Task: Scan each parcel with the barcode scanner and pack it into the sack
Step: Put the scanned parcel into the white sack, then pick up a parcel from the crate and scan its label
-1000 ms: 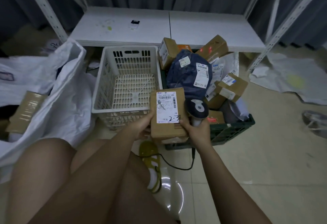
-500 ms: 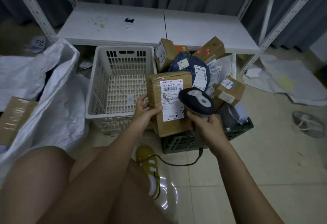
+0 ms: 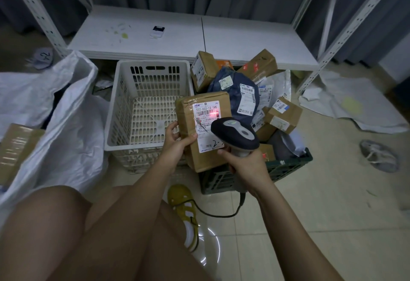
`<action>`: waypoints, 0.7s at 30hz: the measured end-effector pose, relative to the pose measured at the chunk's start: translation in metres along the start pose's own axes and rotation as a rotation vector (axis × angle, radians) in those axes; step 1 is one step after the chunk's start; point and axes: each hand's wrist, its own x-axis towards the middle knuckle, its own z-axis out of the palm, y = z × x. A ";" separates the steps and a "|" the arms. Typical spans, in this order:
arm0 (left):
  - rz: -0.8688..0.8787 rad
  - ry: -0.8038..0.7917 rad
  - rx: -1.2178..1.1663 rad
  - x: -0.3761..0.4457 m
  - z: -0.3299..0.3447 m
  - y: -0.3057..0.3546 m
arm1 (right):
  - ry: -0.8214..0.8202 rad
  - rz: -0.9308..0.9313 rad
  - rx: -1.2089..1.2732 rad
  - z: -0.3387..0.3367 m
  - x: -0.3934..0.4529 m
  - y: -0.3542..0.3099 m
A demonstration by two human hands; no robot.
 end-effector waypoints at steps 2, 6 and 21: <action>-0.002 -0.002 -0.007 -0.001 0.001 0.000 | 0.000 0.015 0.018 0.000 -0.001 -0.001; 0.026 0.012 -0.027 -0.008 0.003 0.010 | 0.041 0.022 0.074 0.004 0.001 -0.007; 0.712 0.578 -0.105 -0.142 -0.193 0.194 | -0.233 -0.119 0.067 0.159 0.023 -0.152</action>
